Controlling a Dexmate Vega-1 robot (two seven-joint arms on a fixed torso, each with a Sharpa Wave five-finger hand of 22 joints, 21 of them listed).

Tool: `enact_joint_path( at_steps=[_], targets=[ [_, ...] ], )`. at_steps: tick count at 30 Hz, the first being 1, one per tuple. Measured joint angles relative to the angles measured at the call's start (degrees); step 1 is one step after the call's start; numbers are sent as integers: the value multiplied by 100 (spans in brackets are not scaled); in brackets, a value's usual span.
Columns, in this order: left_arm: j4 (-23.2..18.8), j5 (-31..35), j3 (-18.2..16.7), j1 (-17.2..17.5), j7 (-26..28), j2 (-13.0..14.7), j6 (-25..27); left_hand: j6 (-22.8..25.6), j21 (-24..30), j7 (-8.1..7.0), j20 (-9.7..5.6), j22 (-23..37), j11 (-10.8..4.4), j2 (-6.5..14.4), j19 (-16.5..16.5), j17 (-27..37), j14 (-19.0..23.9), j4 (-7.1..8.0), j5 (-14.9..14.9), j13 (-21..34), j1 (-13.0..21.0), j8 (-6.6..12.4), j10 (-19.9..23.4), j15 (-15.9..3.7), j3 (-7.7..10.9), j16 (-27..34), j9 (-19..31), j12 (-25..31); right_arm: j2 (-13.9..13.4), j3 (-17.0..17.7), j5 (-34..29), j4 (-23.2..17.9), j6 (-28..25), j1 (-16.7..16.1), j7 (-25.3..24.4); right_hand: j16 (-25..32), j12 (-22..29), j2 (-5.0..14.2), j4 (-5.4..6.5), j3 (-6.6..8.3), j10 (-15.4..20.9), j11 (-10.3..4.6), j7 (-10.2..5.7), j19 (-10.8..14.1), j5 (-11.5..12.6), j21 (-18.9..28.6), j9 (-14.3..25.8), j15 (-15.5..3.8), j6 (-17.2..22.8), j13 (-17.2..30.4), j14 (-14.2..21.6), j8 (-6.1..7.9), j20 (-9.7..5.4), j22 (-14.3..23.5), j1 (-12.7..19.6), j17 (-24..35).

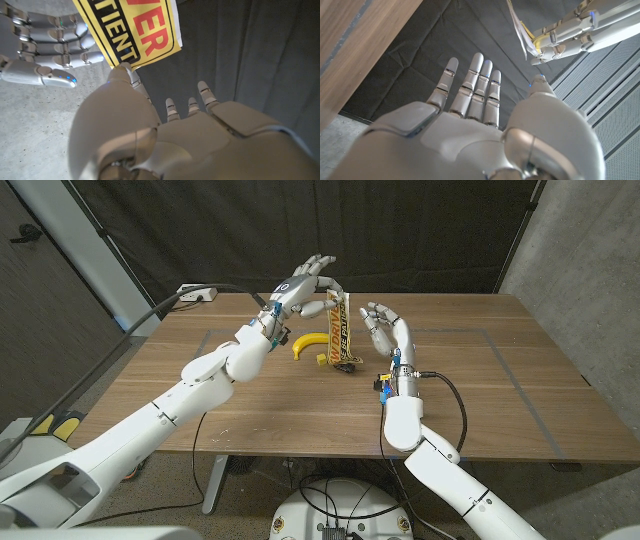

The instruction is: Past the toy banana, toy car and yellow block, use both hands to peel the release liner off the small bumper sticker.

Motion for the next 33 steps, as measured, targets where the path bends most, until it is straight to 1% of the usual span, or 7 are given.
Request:
enact_joint_path(
  at_steps=[6,9,15,20,22,28,33],
  targets=[
    [0,-227,0,0,-390,0,-208,14,-26,12,0,0,-12,18,0,0,0,8,1,-27,57,2,74,0,-38,21,0,0,-41,0,0,-241,0,-81,0,119,78,0,-16,-16,175,-26,18,-42,55,0,0,-4,191,17,51,51,-42,0,0,48],
    [1,-388,-44,-139,-598,68,-382,14,-32,12,0,0,-40,23,0,-26,0,7,0,-27,67,2,106,-1,-39,43,0,0,-16,-30,-377,-381,-435,-132,-191,232,140,-11,-48,-48,305,-40,17,-41,63,0,0,-24,340,30,171,65,-42,0,10,112],
    [87,-704,-46,-219,-917,58,-757,15,-71,12,0,0,-61,22,0,-27,0,24,45,-27,98,2,126,-1,-70,43,0,0,77,-116,-569,-580,-688,-200,-299,383,196,-46,-95,-95,435,16,52,-41,107,0,0,-19,479,48,288,109,-42,0,45,197],
    [336,-958,-45,-337,-1105,-38,-1079,15,-71,12,0,1,-72,17,0,-26,0,23,45,-53,103,2,137,-1,-71,43,0,25,279,-318,-1240,-665,-1575,-207,-617,428,196,-47,-140,-144,488,25,72,-41,113,0,-1,-33,560,48,360,109,-42,0,43,212],
    [434,-1053,-43,-364,-1156,-79,-1207,15,-71,12,0,1,-72,17,0,-26,0,23,45,-53,103,2,137,-1,-71,43,0,25,390,-423,-1491,-659,-1893,-183,-750,468,196,-106,-92,-192,511,48,92,-40,142,0,-1,-31,580,48,362,109,-41,0,-15,212],
    [806,-1435,-37,-447,-1298,-230,-1717,15,-71,12,0,0,-123,17,0,-53,0,22,45,-53,102,2,189,-45,-72,43,0,24,730,-728,-2144,-457,-2827,-45,-1152,495,241,-199,-44,-304,552,89,133,1,146,0,-1,-32,621,48,419,109,0,0,-108,208],
    [1096,-1674,-28,-514,-1400,-347,-2004,15,-95,12,0,17,-185,18,0,-53,0,24,68,-53,103,3,250,-45,-116,59,0,24,964,-933,-2565,-218,-3587,94,-1503,545,241,-220,-39,-310,609,108,154,1,177,0,-1,-41,642,48,474,109,0,0,-130,196]
  ],
)
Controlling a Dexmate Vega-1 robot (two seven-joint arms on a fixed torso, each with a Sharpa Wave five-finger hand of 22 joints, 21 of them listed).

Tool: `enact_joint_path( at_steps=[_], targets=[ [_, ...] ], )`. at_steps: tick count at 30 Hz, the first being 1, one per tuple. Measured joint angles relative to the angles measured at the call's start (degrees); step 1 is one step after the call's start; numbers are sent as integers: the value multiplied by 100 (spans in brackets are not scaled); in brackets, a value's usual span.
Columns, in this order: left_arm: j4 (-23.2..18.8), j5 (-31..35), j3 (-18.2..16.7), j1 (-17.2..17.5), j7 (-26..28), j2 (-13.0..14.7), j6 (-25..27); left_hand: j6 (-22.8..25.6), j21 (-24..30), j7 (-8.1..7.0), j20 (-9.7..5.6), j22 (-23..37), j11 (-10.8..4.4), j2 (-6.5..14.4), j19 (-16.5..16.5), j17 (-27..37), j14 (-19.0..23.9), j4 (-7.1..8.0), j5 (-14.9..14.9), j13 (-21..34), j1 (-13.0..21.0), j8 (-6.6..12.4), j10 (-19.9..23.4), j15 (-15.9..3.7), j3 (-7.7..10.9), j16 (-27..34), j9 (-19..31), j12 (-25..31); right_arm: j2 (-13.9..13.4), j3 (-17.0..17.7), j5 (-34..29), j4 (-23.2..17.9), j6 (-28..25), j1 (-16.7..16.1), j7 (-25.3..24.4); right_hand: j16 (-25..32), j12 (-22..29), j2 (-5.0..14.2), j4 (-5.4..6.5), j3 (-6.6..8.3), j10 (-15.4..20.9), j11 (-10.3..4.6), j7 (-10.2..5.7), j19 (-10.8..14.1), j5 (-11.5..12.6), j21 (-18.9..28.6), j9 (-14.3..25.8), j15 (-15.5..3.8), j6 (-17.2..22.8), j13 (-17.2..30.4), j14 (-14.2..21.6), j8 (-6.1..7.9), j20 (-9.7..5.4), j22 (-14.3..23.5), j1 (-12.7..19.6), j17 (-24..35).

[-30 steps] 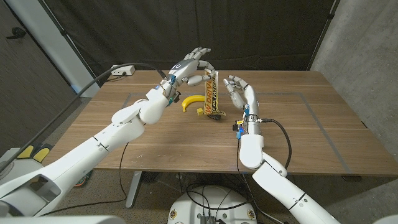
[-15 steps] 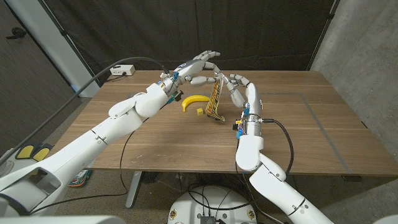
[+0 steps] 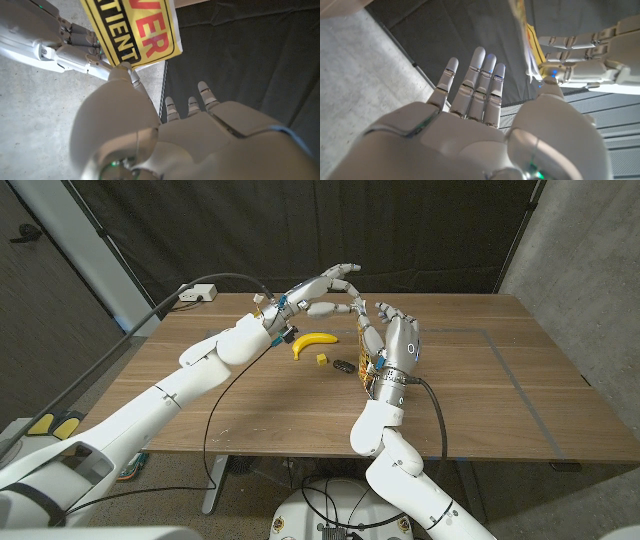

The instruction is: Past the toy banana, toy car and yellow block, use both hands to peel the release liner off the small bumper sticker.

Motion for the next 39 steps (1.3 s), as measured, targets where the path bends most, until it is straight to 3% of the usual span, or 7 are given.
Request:
enact_joint_path(
  at_steps=[9,17,25,29,33,35,39],
  targets=[
    [517,-591,46,-173,-414,-178,-518,0,-14,0,0,0,-51,21,0,-27,0,-18,21,0,22,0,51,0,-18,28,0,25,437,-33,-449,426,-336,90,-305,187,88,0,-31,-32,258,22,22,53,51,0,0,-25,227,-18,207,0,10,28,-1,20],
    [749,-848,81,-300,-727,-261,-716,0,-35,0,0,0,-50,-2,0,-27,0,-20,22,1,61,0,50,0,-20,28,0,43,793,201,-799,729,-31,28,-417,473,250,149,-106,-39,646,-71,3,145,131,0,0,-81,642,0,408,89,-82,29,142,156],
    [796,-911,87,-361,-931,-275,-783,-1,-35,1,0,0,-72,-2,0,-50,0,-41,63,1,61,0,72,0,-41,28,0,43,1129,441,-1056,975,319,-28,-463,685,357,300,-151,9,1047,-38,40,257,178,56,0,-136,1003,-58,586,174,-114,29,306,202],
    [755,-850,70,-357,-940,-265,-779,-1,-35,1,0,0,-81,5,0,-53,0,-24,63,1,69,0,81,1,-70,28,0,65,1247,586,-1083,1058,585,-69,-468,749,358,676,104,7,1137,84,129,257,102,88,0,-129,1092,-95,632,174,-114,29,4,178],
    [682,-746,48,-321,-938,-250,-725,41,-35,40,0,-1,-107,-10,0,-53,0,-29,61,10,115,1,157,1,-80,69,0,87,1343,753,-1088,1117,947,-107,-467,793,378,930,228,29,1154,157,152,257,-4,88,-1,-125,1177,-73,636,174,-114,28,-99,159],
    [644,-697,41,-309,-930,-241,-687,41,-35,40,0,-1,-108,-2,0,-53,0,-30,61,17,123,1,179,1,-82,73,0,127,1356,785,-1080,1127,1033,-116,-469,793,378,852,232,-5,1135,176,153,257,-67,88,-1,-125,1176,-55,636,153,-114,28,-177,159],
    [540,-553,4,-296,-870,-198,-563,42,-35,41,0,-1,-91,6,0,-62,0,-31,60,17,160,1,215,1,-82,113,0,149,1332,796,-978,1130,1110,-111,-473,833,332,625,111,-113,919,152,160,255,-113,88,-1,-127,996,-27,569,21,-113,28,-158,159]
  ],
)
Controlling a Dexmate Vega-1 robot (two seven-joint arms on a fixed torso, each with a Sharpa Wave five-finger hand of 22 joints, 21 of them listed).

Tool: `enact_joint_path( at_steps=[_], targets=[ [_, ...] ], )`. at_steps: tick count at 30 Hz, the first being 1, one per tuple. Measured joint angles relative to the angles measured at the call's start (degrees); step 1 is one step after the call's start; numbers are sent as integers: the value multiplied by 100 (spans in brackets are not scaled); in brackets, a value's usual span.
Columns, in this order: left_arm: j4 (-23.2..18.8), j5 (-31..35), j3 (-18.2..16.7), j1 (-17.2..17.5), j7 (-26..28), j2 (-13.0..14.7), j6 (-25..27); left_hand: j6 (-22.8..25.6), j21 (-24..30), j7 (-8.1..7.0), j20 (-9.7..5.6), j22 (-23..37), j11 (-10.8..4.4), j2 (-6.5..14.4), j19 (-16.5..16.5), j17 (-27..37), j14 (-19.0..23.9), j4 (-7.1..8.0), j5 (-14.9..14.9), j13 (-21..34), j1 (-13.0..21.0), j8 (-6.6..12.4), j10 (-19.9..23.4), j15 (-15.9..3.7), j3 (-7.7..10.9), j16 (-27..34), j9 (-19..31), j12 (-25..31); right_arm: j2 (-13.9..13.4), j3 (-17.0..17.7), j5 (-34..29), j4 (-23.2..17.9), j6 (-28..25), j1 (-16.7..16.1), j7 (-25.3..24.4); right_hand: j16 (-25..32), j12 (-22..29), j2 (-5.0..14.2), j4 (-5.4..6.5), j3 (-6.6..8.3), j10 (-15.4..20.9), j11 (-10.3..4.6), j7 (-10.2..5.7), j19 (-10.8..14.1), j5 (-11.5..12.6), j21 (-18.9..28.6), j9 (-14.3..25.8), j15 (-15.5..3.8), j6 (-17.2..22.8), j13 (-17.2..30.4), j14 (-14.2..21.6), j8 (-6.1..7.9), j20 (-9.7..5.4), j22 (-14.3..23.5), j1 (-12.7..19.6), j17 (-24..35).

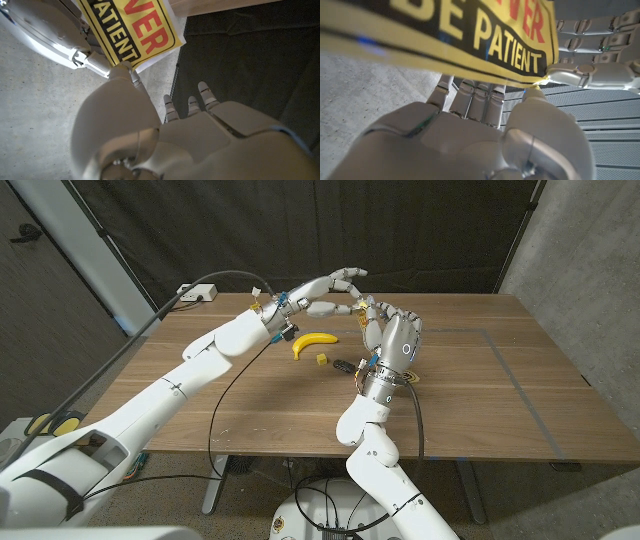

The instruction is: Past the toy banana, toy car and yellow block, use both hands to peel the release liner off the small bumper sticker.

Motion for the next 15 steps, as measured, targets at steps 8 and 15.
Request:
enact_joint_path(
  at_steps=[8,15],
  targets=[
    [-163,229,-41,17,108,50,196,0,0,0,0,26,31,6,0,-17,0,-8,47,27,22,0,30,0,-37,0,0,9,-328,-171,376,-151,-91,126,6,4,-107,-157,-137,-19,-351,-72,-92,-60,-44,0,0,38,-335,57,-195,-141,65,0,37,-62],
    [-235,361,-65,35,241,60,329,0,0,0,0,29,31,13,0,-17,0,7,47,26,45,0,30,0,-53,0,0,9,-768,-358,791,-317,-86,256,39,88,-64,-143,-480,164,-194,-241,-224,35,66,56,26,64,-192,67,-236,-86,71,0,630,-128]
  ],
)
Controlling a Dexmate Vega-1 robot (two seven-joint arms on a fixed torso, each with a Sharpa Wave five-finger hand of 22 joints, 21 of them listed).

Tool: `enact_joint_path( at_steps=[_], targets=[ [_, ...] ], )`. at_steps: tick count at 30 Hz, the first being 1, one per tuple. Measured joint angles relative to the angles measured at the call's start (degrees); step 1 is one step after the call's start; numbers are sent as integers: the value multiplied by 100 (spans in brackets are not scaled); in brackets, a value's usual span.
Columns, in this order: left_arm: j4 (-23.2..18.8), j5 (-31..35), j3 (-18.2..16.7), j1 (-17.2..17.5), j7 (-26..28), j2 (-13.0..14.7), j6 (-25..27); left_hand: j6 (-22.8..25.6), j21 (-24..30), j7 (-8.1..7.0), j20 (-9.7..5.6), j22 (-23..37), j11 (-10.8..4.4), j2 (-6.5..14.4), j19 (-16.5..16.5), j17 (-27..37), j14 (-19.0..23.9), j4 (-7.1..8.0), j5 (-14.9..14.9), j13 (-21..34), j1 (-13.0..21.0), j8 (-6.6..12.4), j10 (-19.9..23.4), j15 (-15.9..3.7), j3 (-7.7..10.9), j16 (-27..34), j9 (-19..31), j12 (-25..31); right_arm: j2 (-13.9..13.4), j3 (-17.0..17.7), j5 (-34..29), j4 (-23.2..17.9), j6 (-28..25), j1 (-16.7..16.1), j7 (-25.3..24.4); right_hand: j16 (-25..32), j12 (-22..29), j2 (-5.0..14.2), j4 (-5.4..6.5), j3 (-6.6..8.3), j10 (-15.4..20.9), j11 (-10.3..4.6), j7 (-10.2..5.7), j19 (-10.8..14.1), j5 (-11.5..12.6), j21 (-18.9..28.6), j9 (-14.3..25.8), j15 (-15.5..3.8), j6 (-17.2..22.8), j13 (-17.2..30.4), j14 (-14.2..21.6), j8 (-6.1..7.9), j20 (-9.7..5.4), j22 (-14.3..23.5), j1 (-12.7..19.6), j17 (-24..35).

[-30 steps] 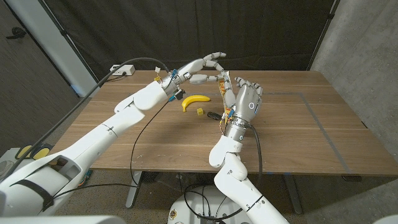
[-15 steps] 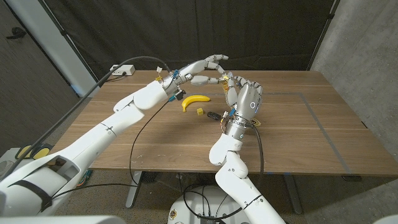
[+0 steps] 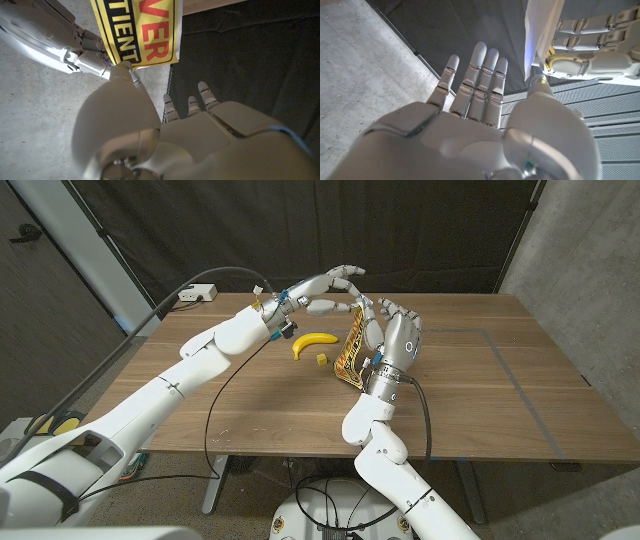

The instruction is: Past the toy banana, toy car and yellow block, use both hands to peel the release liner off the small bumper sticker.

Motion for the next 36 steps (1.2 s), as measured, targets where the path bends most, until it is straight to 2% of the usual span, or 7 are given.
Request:
enact_joint_path(
  at_steps=[8,12,17,21,26,35,36],
  targets=[
    [-14,66,0,-3,66,0,-3,0,0,0,0,0,0,1,0,0,0,-7,0,26,31,0,0,0,-7,0,0,0,-233,-213,136,-118,-392,132,26,344,378,85,-185,191,651,-177,-55,112,97,85,3,-78,741,166,308,244,-112,-1,656,218],
    [-36,82,4,-7,80,4,-32,0,0,0,0,0,0,1,0,0,-24,15,0,26,31,0,0,-23,-30,0,0,0,-368,-352,158,-160,-620,234,46,498,536,204,-234,409,920,-200,-64,131,97,117,4,-108,1072,242,431,334,-132,0,1073,393],
    [-77,89,5,0,88,21,-39,0,0,0,0,0,0,1,0,-25,0,15,0,26,31,0,0,-62,-30,0,0,0,-452,-438,178,-124,-721,319,41,722,744,261,-232,680,1173,-206,27,163,-4,182,25,-177,1432,390,582,455,-256,28,1539,676],
    [-99,89,5,15,88,34,-39,0,0,0,0,-1,0,0,0,-26,0,14,-1,26,45,0,-1,-62,-31,0,0,36,-389,-375,-27,-12,-595,301,8,990,885,222,-199,712,1221,-158,109,180,-89,273,124,-181,1513,562,647,519,-349,28,1695,1008],
    [-120,78,5,38,74,50,-37,0,0,0,0,-1,0,8,0,-26,0,27,-1,53,84,0,-1,-62,-57,0,0,36,121,110,-749,369,37,85,-19,1043,985,176,-189,769,1221,-157,157,211,-138,322,213,-181,1561,716,647,574,-380,54,1771,1179],
    [-193,95,4,105,57,90,123,1,0,1,0,-1,71,34,0,-26,0,25,-2,75,133,0,72,-62,-57,38,0,80,1463,1305,-1961,885,1121,-332,-41,1044,1150,145,-147,880,1271,-146,186,180,-138,409,362,-196,1594,976,632,676,-411,81,1814,1386],
    [-233,114,-3,131,64,109,156,1,0,1,0,-1,51,36,0,-26,0,25,-2,79,134,0,93,-62,-57,38,0,80,1508,1346,-2174,897,1324,-343,-43,1044,1151,145,-147,897,1271,-145,178,180,-138,410,368,-196,1601,998,631,692,-412,81,1814,1405]
  ],
)
